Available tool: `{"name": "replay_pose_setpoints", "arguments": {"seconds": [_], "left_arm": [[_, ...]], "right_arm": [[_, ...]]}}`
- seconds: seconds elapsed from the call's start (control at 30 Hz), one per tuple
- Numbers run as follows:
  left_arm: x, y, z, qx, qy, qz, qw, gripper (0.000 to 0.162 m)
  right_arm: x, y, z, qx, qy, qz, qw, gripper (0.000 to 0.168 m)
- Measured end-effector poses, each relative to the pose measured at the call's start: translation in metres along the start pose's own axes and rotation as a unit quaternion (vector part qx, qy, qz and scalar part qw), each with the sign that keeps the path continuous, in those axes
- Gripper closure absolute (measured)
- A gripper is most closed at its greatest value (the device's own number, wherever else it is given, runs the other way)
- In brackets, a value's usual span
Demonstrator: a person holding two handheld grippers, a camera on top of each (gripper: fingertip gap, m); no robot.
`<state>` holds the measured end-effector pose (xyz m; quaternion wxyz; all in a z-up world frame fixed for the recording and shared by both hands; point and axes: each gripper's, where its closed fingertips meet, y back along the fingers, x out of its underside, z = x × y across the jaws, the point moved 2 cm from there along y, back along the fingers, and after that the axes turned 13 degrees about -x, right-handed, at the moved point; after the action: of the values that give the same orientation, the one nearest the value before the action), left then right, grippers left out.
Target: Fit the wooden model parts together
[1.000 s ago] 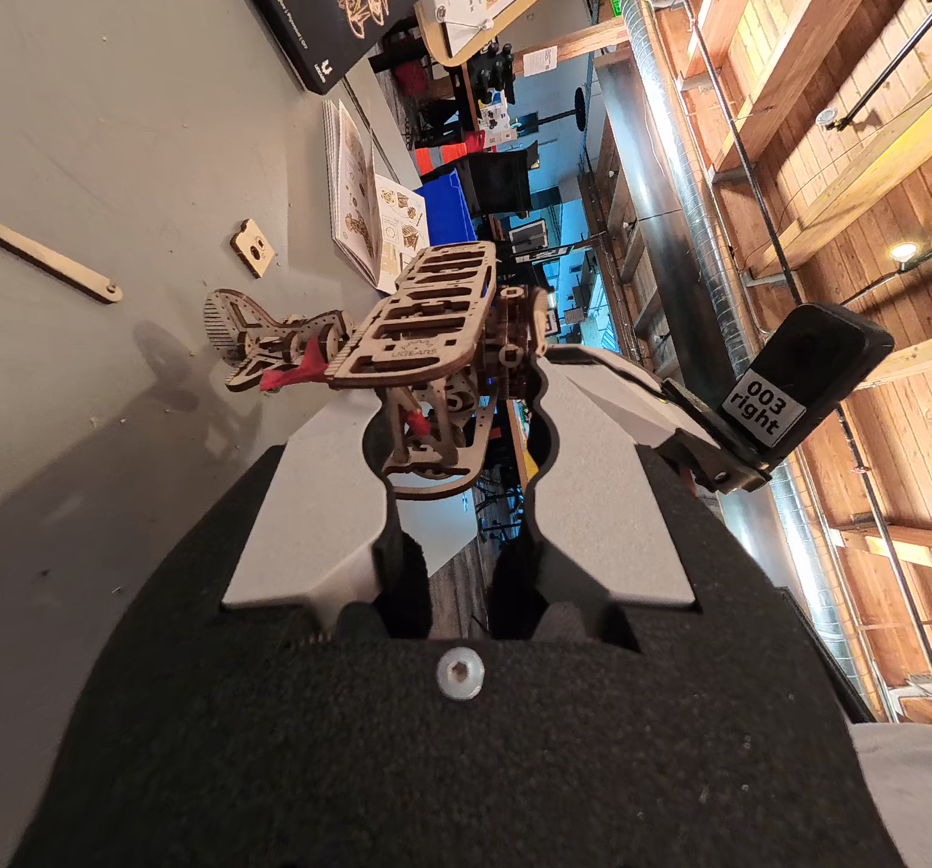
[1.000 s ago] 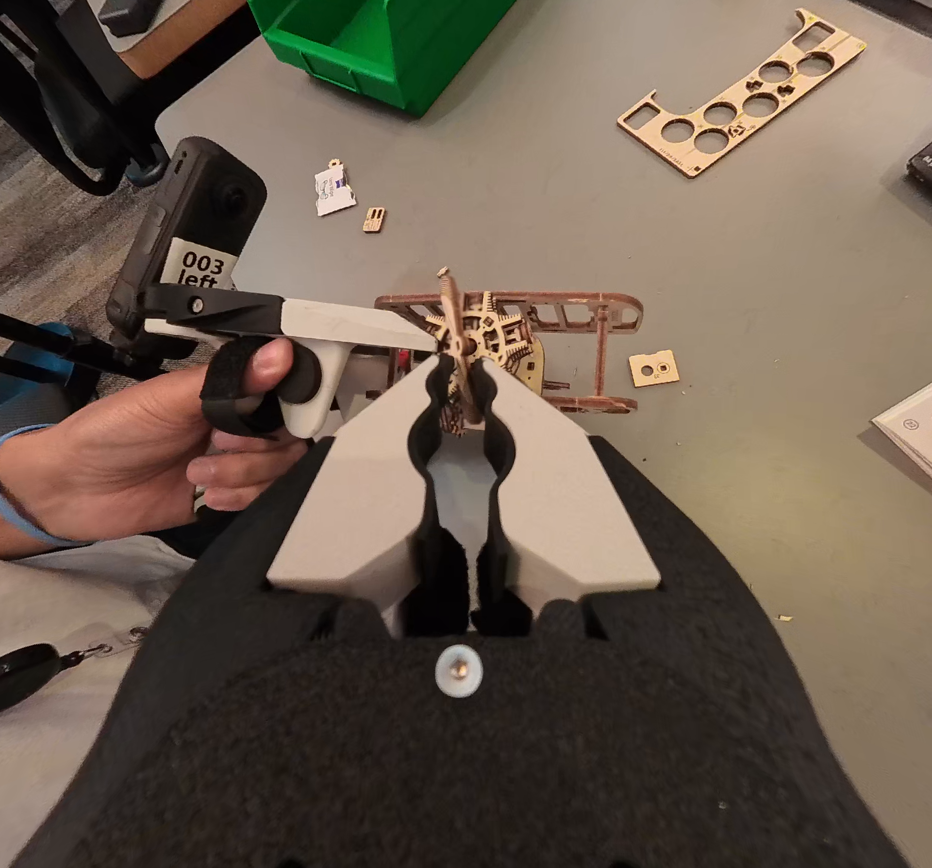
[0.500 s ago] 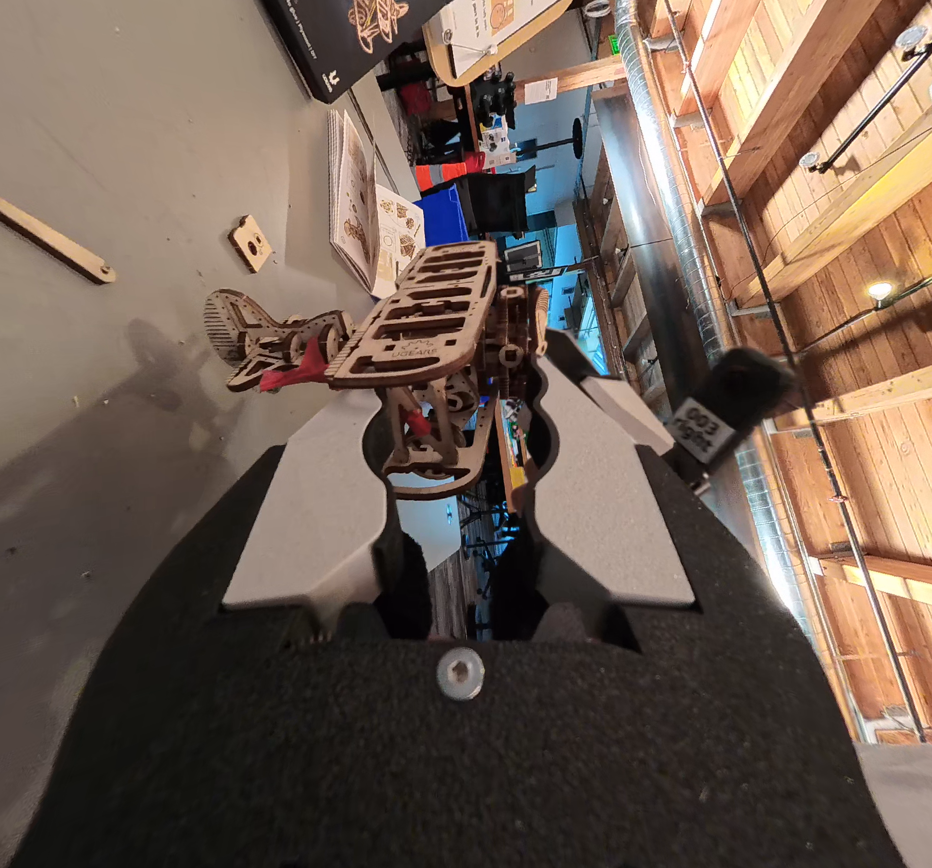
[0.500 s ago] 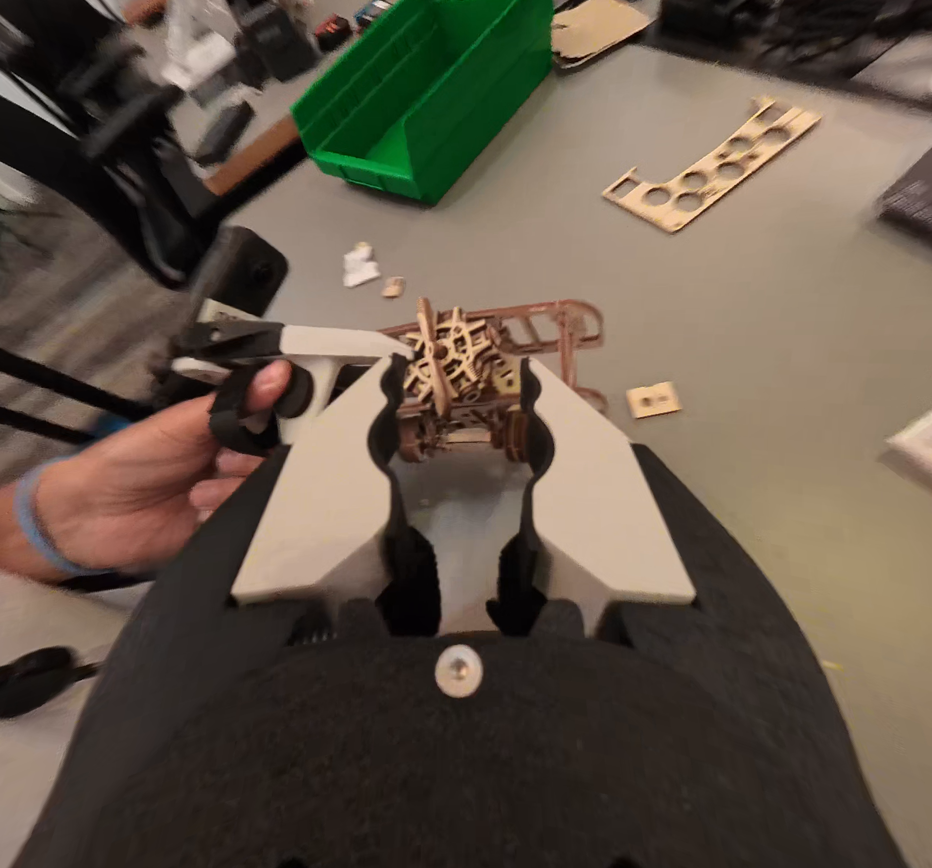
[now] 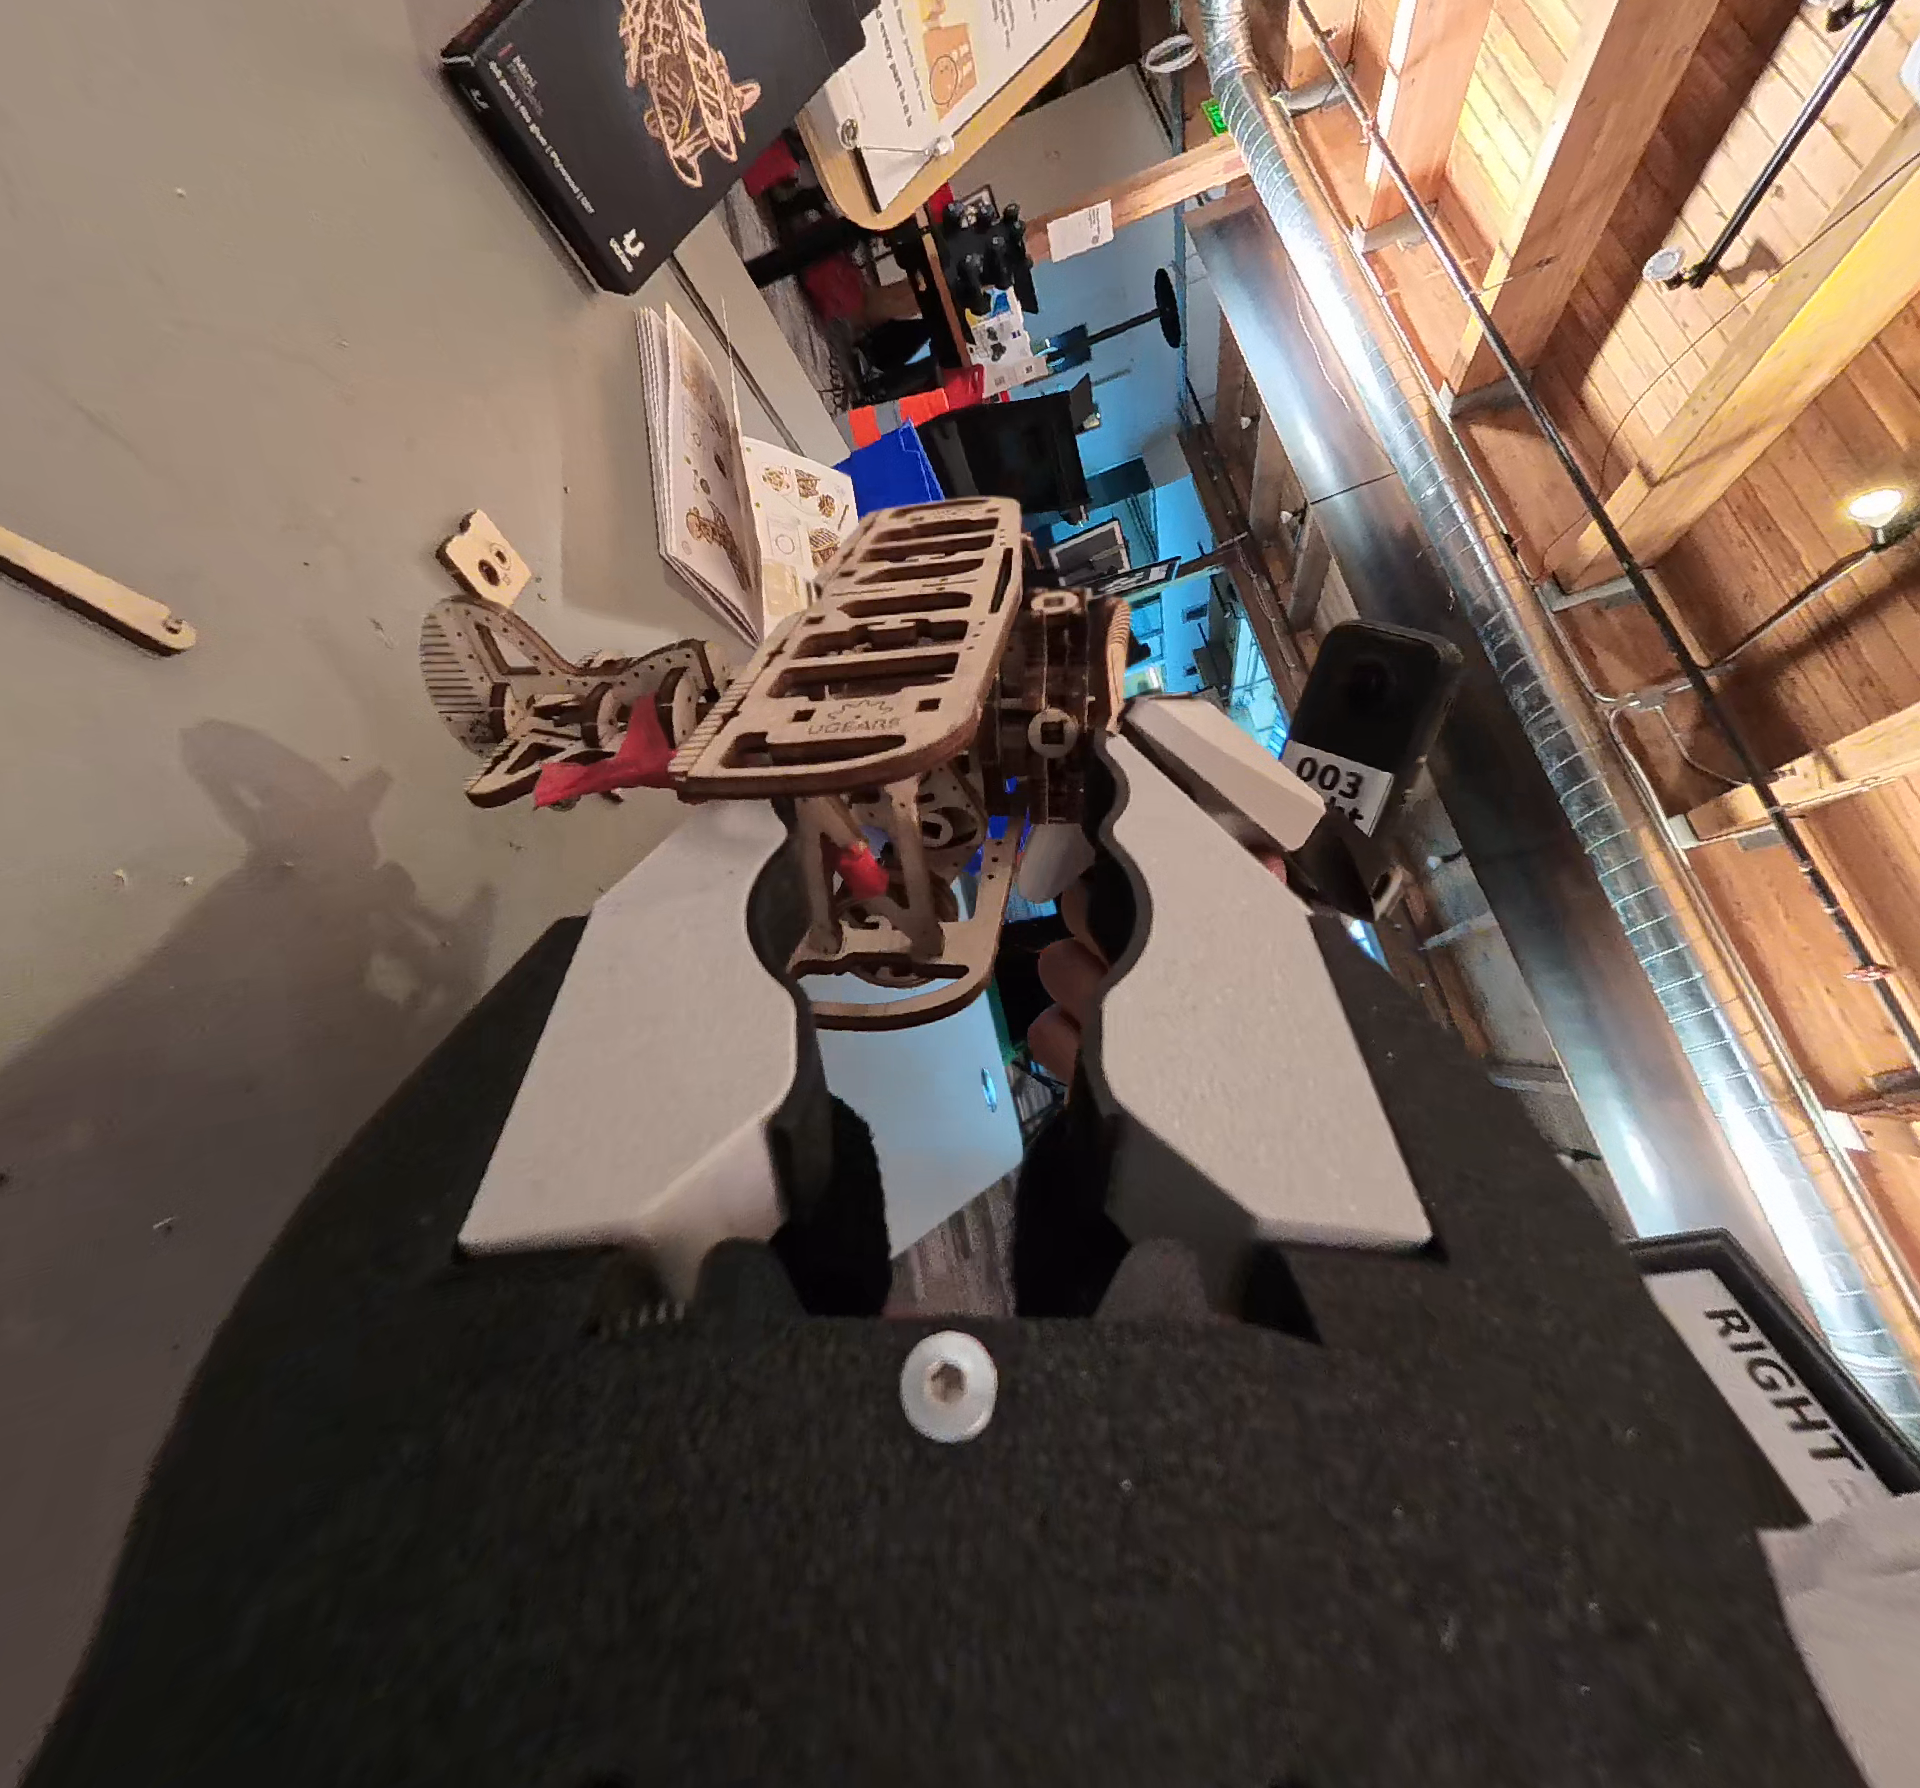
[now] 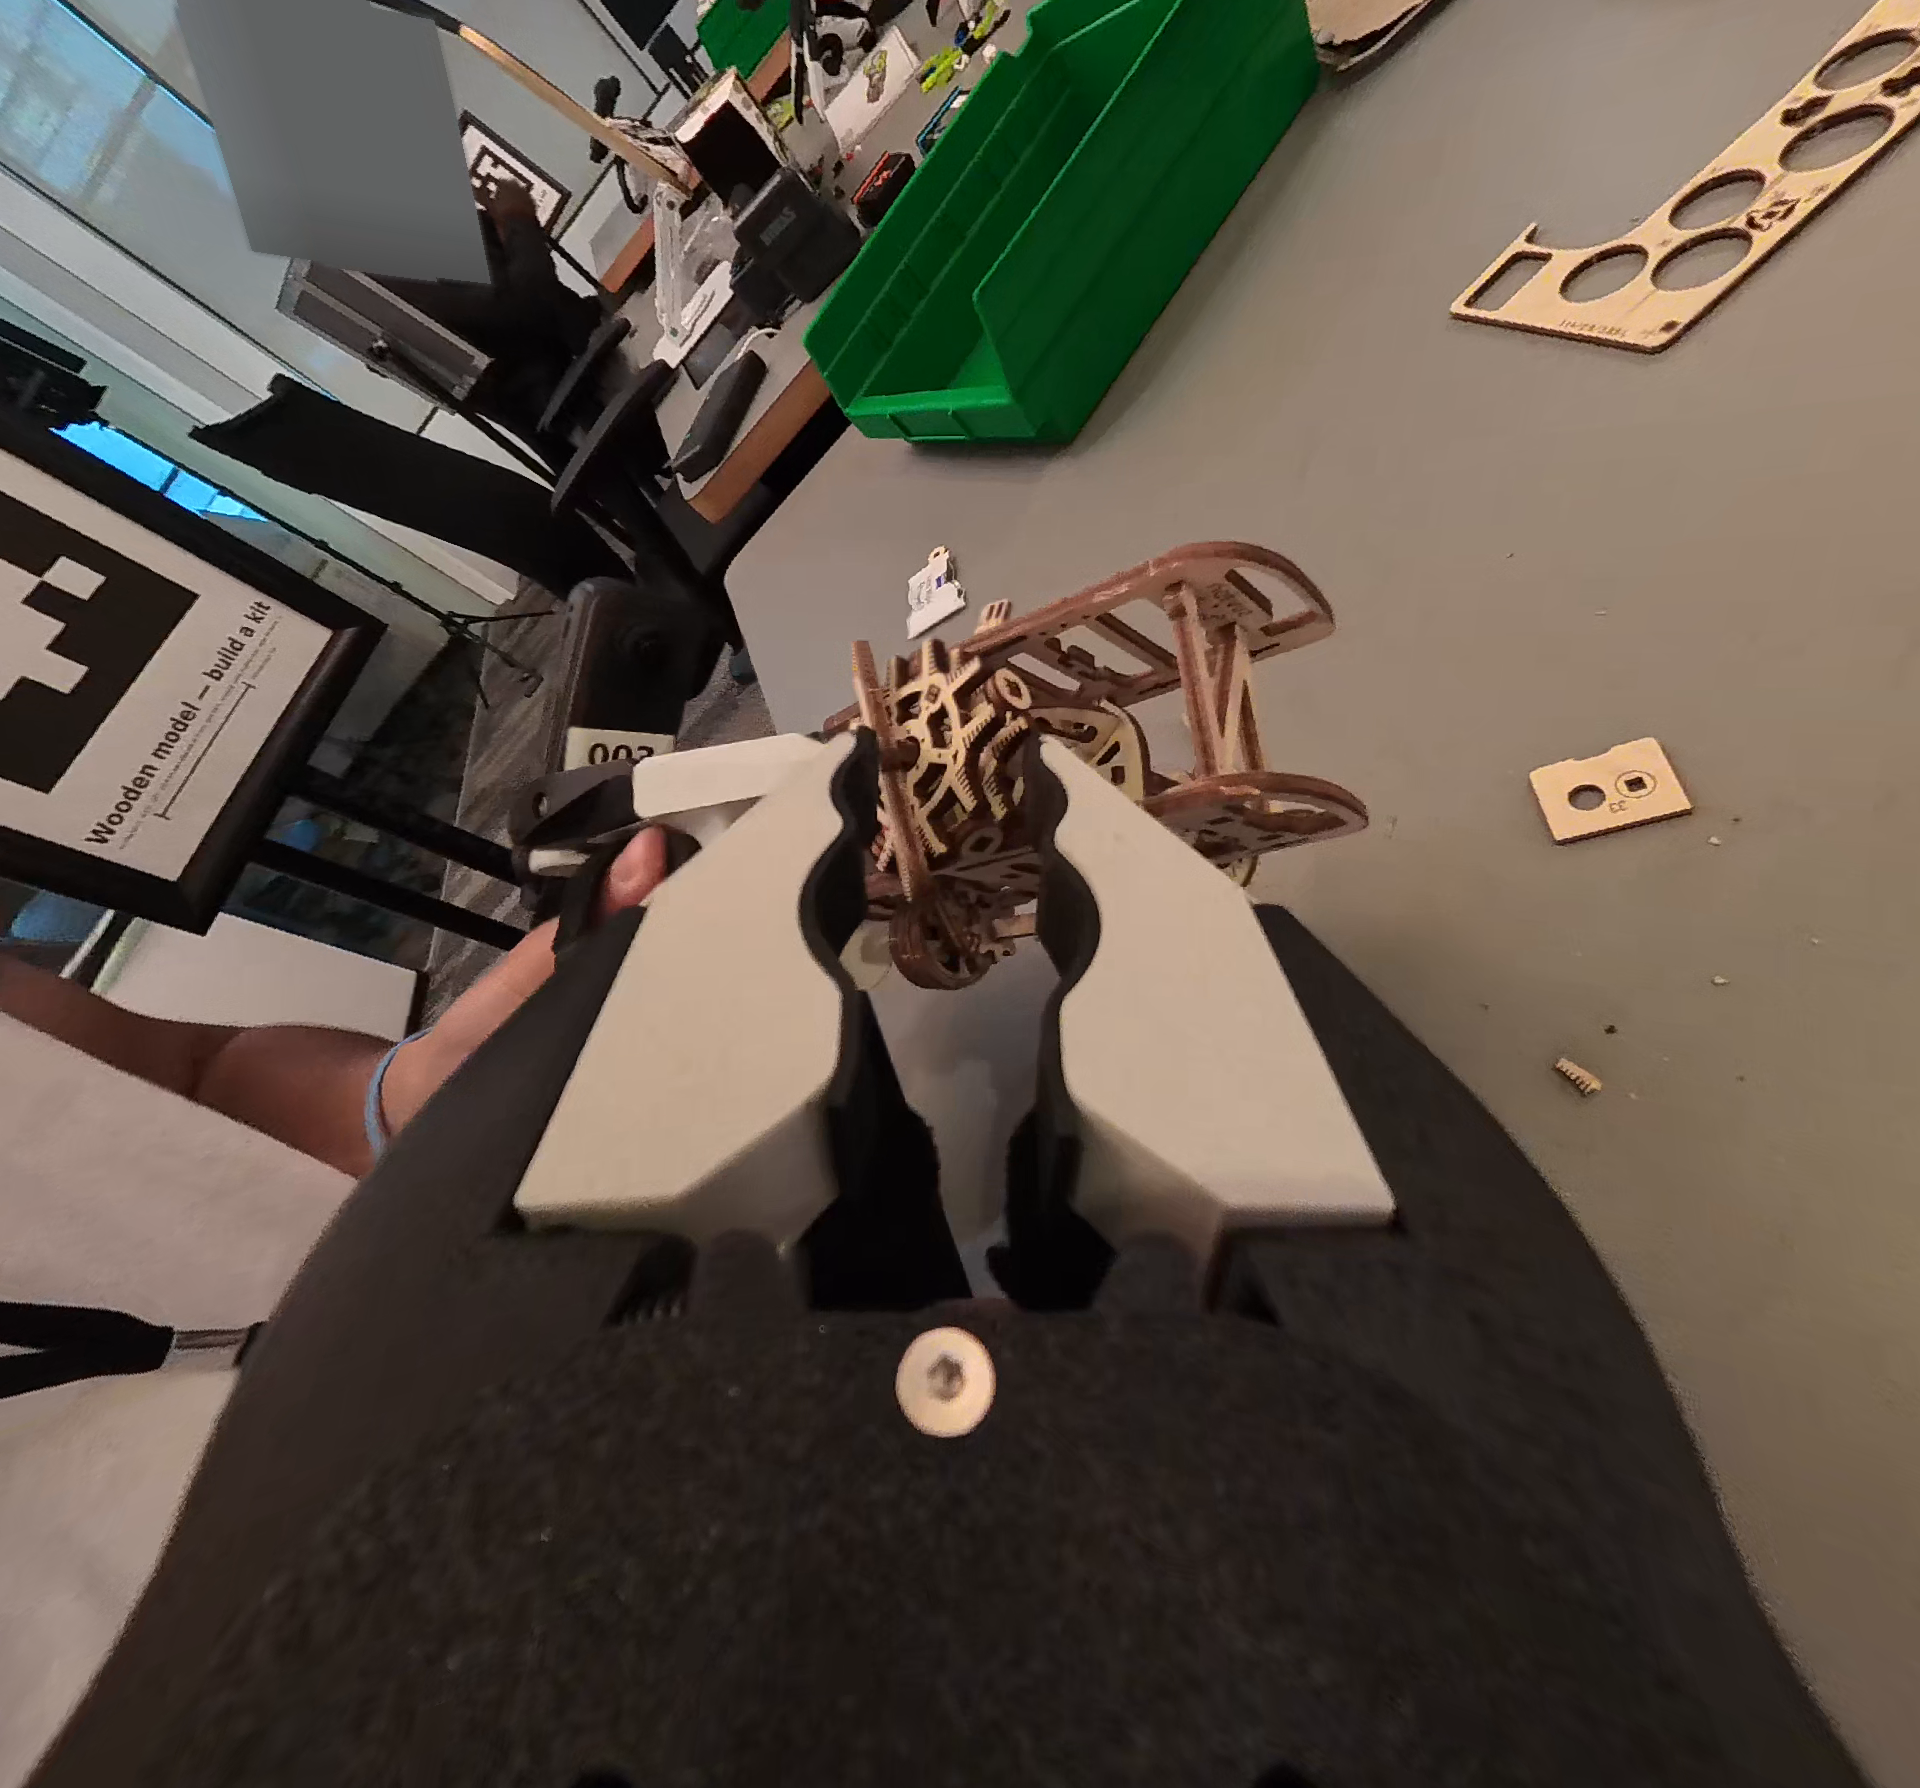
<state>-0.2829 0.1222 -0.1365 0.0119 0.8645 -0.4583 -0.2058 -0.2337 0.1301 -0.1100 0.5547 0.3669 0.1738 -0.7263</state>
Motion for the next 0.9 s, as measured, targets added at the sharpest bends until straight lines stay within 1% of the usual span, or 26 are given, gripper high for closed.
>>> {"name": "replay_pose_setpoints", "arguments": {"seconds": [0.13,0.17,0.2,0.23,0.27,0.4,0.53,0.6,0.7,0.77,0.8,0.9], "left_arm": [[-0.001,0.001,-0.004,0.005,-0.029,-0.011,1.0,0.114],[-0.001,0.002,-0.005,0.008,-0.041,-0.014,0.999,0.113],[-0.001,0.003,-0.008,0.012,-0.054,-0.016,0.998,0.114],[-0.001,0.003,-0.009,0.009,-0.065,-0.018,0.998,0.113],[0.0,0.004,-0.009,0.009,-0.067,-0.019,0.998,0.113],[0.0,0.003,-0.008,0.012,-0.039,-0.014,0.999,0.114],[0.003,-0.002,-0.002,0.02,0.027,0.001,0.999,0.114],[-0.001,-0.003,-0.002,0.032,0.045,0.007,0.998,0.114],[-0.017,-0.002,0.007,0.024,0.078,-0.005,0.997,0.113],[-0.025,-0.001,0.015,0.018,0.097,-0.003,0.995,0.113],[-0.029,0.0,0.019,0.014,0.102,-0.01,0.995,0.113],[-0.036,0.0,0.021,0.028,0.136,-0.004,0.99,0.113]], "right_arm": [[-0.002,0.003,0.003,-0.026,-0.017,-0.015,0.999,0.144],[-0.003,0.004,0.003,-0.035,-0.025,-0.022,0.999,0.146],[-0.004,0.005,0.002,-0.04,-0.033,-0.028,0.998,0.153],[-0.004,0.007,0.002,-0.044,-0.034,-0.028,0.998,0.157],[-0.004,0.007,0.003,-0.047,-0.03,-0.027,0.998,0.157],[-0.004,0.005,0.004,-0.029,-0.012,-0.022,0.999,0.153],[-0.002,0.003,-0.001,0.013,0.008,-0.007,1.0,0.151],[-0.006,0.005,0.002,0.02,0.025,-0.004,0.999,0.147],[-0.023,0.025,0.007,0.024,0.065,-0.051,0.996,0.144],[-0.029,0.041,0.006,0.017,0.07,-0.08,0.994,0.14],[-0.028,0.048,0.004,0.023,0.081,-0.085,0.993,0.138],[-0.002,0.048,-0.011,0.058,0.133,-0.033,0.989,0.135]]}}
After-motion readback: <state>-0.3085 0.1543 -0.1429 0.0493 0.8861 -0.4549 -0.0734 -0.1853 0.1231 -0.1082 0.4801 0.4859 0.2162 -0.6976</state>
